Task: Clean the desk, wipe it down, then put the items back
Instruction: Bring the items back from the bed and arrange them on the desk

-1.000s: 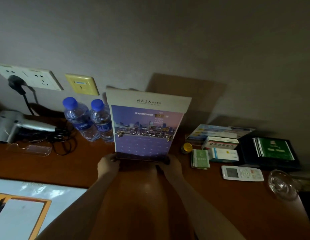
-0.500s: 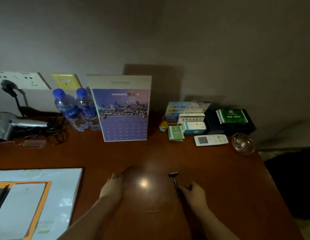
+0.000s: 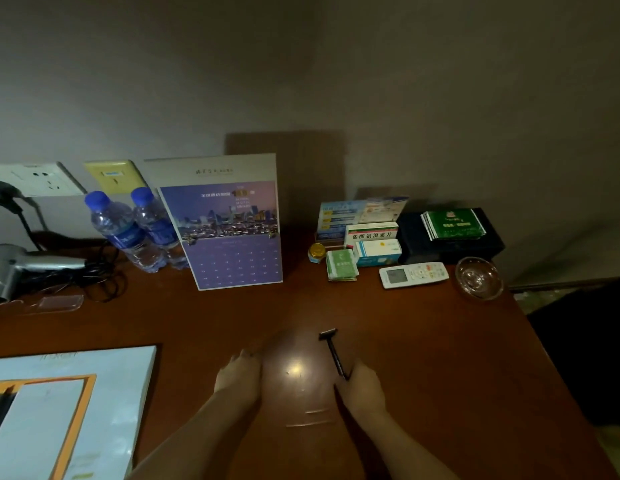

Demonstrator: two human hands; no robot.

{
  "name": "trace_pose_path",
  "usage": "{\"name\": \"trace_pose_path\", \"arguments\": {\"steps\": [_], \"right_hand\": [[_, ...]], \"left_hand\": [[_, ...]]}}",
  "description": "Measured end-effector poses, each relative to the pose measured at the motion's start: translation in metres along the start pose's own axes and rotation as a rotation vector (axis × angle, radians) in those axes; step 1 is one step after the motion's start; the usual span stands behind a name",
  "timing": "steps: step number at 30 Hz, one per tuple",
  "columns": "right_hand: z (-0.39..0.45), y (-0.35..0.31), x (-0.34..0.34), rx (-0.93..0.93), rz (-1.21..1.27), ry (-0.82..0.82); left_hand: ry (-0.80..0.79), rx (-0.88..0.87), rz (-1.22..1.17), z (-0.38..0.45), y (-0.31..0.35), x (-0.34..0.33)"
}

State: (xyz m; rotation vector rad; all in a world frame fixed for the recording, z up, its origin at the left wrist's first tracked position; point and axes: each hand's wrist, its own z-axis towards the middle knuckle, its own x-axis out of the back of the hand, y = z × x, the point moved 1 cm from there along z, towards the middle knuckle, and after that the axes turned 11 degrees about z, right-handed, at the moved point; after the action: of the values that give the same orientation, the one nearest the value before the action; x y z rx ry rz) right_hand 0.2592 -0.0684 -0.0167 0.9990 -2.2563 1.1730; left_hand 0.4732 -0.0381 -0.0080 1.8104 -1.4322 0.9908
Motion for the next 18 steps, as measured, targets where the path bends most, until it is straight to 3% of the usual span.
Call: {"name": "trace_pose_path", "arguments": {"steps": [7,18], "right_hand": [[0.055,-0.06,0.007,0.057,-0.001,-0.042],[0.136,-0.145,-0.017,0.225,0.093,-0.036]], "left_hand": [[0.114,-0.006,-0.049,0.051,0.001,0.041],[0.108,0.044,-0.156,0.106,-0.036,0.068]]}}
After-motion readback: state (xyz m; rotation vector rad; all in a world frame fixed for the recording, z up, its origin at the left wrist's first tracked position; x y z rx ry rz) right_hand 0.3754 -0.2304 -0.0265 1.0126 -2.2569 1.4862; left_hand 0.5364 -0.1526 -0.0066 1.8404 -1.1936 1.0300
